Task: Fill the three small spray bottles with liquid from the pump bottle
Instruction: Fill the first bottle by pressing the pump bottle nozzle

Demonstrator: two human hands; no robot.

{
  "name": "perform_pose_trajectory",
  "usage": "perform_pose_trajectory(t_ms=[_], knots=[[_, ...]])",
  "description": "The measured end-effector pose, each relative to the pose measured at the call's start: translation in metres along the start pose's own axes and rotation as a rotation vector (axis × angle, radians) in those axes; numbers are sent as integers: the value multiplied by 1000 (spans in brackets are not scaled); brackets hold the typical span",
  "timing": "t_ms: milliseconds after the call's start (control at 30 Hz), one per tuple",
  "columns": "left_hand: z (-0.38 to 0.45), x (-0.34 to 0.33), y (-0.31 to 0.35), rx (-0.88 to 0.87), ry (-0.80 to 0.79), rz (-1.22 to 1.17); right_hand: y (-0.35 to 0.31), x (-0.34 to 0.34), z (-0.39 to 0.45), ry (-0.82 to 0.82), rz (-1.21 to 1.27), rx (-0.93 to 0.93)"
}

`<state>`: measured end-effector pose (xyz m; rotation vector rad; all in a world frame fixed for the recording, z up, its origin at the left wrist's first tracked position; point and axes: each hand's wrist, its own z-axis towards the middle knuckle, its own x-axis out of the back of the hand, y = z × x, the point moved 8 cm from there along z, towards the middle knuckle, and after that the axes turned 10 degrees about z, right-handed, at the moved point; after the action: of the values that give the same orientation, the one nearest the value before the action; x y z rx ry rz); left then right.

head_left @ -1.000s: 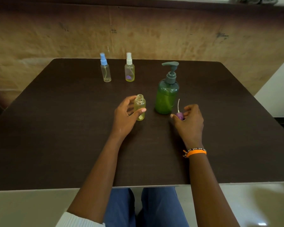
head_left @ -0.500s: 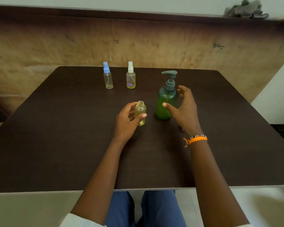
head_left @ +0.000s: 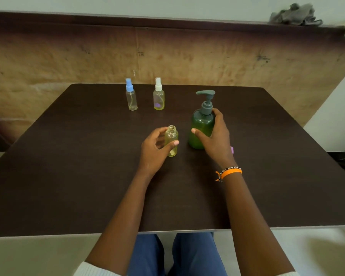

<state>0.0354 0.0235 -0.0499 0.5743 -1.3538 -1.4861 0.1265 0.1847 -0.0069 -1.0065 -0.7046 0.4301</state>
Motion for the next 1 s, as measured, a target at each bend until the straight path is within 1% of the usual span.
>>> perform_pose_trajectory(t_ms=[100,200,400,467,533,633,700,733,833,900,1000], knots=[[-3,3,6,33,26,-78,-3,3,-8,-7,-8,8],[-9,0,12,31,14,-148,-7,6,-21,-5,11,20],[-14,-8,29,-34,-59,-196,-11,9,-44,-7,26,43],[-14,-11,40,-57,-96,-206,-9,8,-47,-33,41,21],[-12,-12,51,-95,-124,-202,-11,10,-48,-36,110,-23],[-8,-10,68,-145,-137,-166,-37,26,-39,103,300,26],[-4,-6,73,-134,-97,-135,-59,39,-23,186,322,84],[-2,-4,74,-113,-65,-130,-67,42,-11,198,306,88],[0,1,80,-93,-12,-118,-74,33,25,136,299,3],[-1,3,83,-96,1,-118,-71,16,44,17,282,-99],[-2,8,87,-103,34,-120,-67,-7,54,-179,183,-261]])
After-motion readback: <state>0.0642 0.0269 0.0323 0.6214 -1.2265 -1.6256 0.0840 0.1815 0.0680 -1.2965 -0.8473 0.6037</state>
